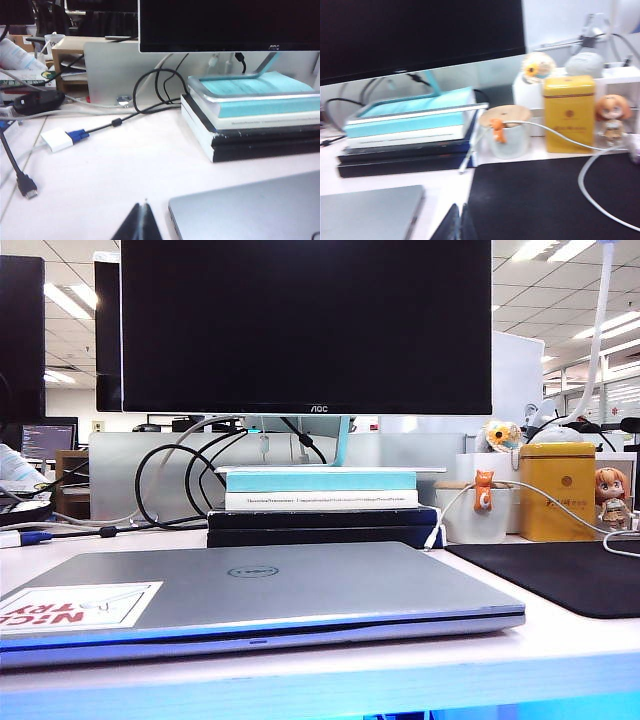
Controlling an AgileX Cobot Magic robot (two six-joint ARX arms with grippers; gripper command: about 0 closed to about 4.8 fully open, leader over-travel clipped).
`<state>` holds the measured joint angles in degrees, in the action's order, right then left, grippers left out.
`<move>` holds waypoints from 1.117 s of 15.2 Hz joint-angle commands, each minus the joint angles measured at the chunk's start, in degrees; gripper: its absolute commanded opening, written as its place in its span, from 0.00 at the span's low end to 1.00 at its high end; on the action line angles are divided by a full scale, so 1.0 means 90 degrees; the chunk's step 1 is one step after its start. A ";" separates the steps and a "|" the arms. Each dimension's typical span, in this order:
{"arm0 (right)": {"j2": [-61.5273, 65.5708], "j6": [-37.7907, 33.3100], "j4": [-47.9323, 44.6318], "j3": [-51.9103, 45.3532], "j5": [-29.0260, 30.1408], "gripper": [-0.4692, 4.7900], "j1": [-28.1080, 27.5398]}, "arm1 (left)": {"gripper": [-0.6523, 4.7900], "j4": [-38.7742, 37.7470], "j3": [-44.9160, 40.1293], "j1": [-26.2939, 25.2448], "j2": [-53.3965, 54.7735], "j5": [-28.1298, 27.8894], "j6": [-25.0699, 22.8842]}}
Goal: Close the lid of the gray laptop.
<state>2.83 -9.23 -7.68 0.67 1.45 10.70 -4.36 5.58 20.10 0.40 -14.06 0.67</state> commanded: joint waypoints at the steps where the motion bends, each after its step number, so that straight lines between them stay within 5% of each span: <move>1: -0.0002 0.0087 0.0430 -0.0027 -0.0053 0.08 -0.0007 | 0.11 0.0437 -0.0223 -0.0095 -0.0034 -0.0007 -0.0121; 6: -0.0002 0.0505 0.0653 -0.0029 0.0010 0.08 -0.0187 | 0.11 0.0780 -0.0578 -0.0661 -0.0036 0.0551 -0.0226; 9: -0.0002 0.0537 0.0979 -0.0032 0.0165 0.08 -0.0435 | 0.11 0.0512 -0.0576 -0.2084 -0.0036 0.1702 0.0177; 17: -0.0002 0.0495 0.1622 -0.0029 -0.0039 0.08 -0.0432 | 0.11 0.0165 -0.0576 -0.2385 -0.0034 0.1292 0.0629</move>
<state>2.83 -4.27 6.42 0.67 1.19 6.83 -2.92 0.38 -1.34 0.27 -3.03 4.82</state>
